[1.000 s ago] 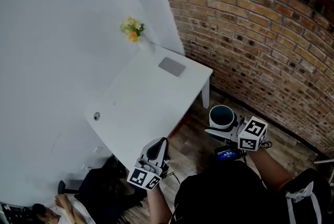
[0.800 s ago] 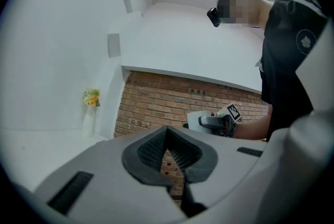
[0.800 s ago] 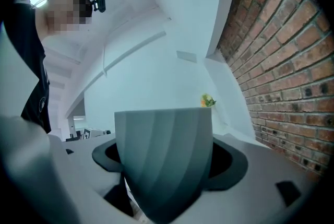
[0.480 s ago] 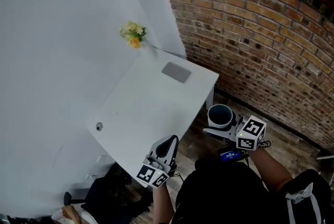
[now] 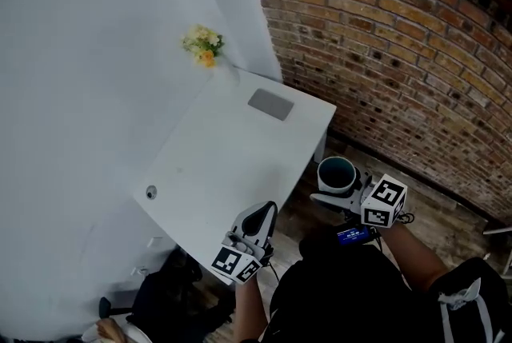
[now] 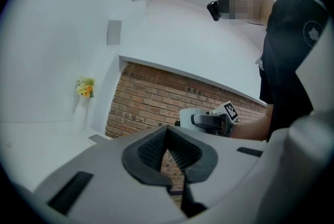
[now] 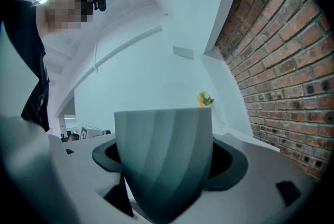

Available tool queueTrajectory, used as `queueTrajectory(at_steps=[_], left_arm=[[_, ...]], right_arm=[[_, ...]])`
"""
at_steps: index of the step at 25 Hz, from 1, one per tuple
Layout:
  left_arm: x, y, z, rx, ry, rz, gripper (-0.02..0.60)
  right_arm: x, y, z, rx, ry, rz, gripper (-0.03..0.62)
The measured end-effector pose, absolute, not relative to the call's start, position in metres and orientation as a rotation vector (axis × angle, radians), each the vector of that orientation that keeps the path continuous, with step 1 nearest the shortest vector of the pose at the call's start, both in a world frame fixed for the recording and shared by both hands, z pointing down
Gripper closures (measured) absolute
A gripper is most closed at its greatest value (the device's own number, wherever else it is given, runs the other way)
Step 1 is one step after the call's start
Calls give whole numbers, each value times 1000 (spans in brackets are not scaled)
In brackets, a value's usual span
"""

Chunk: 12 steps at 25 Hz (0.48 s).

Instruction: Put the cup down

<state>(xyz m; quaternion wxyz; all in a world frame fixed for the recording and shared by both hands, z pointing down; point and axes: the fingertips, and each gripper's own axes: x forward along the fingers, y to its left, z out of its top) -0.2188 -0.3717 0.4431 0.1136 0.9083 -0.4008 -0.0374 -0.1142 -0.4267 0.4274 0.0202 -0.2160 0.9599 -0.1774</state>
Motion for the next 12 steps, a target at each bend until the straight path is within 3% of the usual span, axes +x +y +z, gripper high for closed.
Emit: queueTrajectory(at_steps=[12], left_arm=[[-218, -373, 439, 2669, -1187, -114, 574]], right_arm=[[-120, -431, 425, -641, 2979, -546, 191]])
